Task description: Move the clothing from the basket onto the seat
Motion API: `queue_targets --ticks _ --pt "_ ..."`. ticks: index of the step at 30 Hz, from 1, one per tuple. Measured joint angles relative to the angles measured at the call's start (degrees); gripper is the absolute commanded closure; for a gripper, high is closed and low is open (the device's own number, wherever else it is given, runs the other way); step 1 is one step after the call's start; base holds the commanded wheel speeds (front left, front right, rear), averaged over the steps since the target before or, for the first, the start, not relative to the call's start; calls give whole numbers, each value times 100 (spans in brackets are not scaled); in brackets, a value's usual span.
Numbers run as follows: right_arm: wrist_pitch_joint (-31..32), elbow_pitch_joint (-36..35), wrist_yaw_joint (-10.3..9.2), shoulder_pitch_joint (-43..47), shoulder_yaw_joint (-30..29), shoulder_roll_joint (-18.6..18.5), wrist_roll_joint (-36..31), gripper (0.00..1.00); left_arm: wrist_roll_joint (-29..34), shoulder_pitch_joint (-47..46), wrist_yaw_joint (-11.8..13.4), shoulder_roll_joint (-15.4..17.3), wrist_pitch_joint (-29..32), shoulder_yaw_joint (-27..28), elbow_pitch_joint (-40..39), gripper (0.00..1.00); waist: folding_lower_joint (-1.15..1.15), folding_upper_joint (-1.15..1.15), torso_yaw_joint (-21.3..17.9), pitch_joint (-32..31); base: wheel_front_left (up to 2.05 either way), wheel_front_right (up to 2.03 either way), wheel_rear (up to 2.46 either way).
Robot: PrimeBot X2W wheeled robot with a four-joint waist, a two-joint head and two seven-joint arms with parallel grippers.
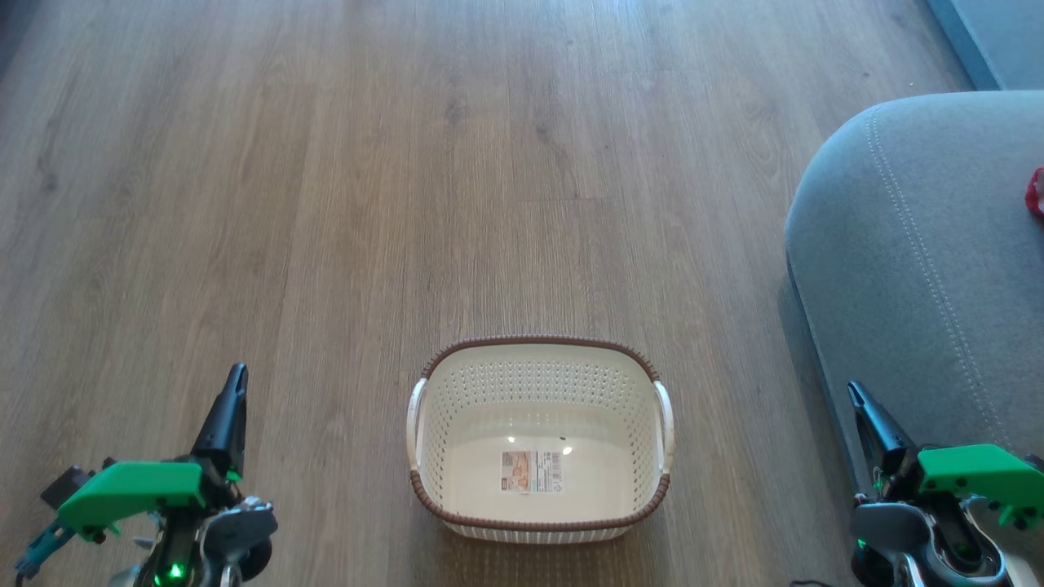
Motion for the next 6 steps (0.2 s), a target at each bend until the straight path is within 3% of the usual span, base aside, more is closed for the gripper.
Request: queue_targets --ticks 6 --pt "0 0 1 0 0 0 0 100 0 0 0 0 0 0 0 100 0 0 0 0 0 0 0"
